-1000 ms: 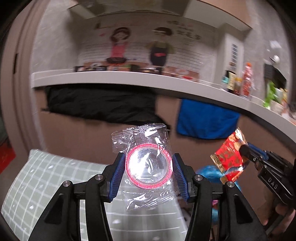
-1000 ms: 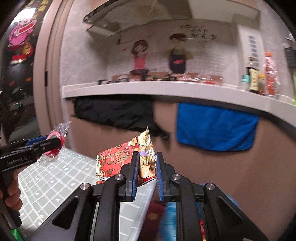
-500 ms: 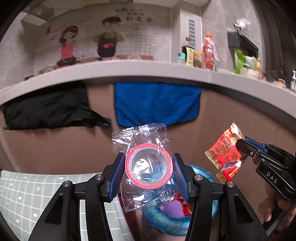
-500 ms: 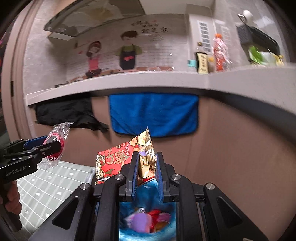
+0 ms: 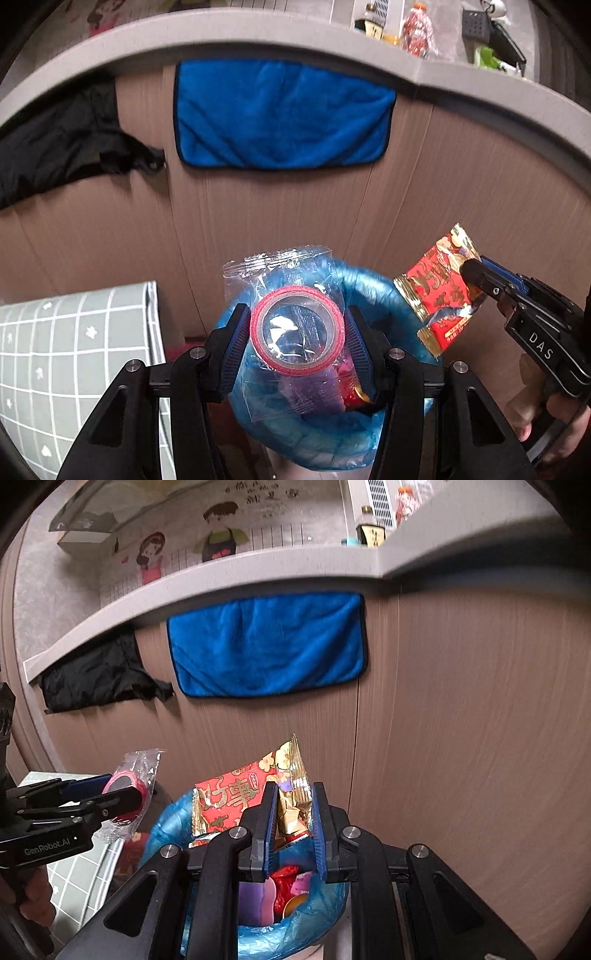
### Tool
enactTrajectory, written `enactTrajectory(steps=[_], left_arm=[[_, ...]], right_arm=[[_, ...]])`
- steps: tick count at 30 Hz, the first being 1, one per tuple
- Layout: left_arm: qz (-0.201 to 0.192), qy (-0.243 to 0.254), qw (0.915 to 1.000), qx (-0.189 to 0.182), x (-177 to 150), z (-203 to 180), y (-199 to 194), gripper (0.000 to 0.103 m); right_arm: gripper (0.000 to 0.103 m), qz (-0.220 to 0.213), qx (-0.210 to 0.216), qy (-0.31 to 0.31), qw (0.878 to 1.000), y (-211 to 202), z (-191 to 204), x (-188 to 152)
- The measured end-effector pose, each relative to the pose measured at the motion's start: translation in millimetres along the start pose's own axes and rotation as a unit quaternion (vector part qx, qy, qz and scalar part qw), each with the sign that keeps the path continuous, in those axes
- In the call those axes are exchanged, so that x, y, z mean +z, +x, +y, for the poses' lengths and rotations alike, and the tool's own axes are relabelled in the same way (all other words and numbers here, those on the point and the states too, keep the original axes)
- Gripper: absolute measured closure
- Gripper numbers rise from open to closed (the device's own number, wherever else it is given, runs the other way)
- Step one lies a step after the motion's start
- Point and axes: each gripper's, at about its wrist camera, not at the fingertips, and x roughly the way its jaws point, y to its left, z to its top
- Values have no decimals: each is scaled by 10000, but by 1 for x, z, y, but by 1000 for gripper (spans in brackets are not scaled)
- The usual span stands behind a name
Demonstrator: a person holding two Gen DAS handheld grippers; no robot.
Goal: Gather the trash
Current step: 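Hold the red snack packet and tape roll over the blue bin and release both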
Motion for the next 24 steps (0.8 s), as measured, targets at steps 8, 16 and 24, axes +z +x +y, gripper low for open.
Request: enactTrajectory(steps=[8, 16, 24], left_arm=[[269, -118, 9996, -16, -9, 0, 30, 50], [323, -164, 9993, -70, -9, -1, 47, 50], [532, -404, 9959, -604, -9, 7, 59, 47]], right_arm=[[87, 295, 22, 44, 9996, 25, -5, -13], [87, 570, 69, 71, 9983, 42, -6, -26], [79, 684, 173, 176, 9973, 48, -8, -31]])
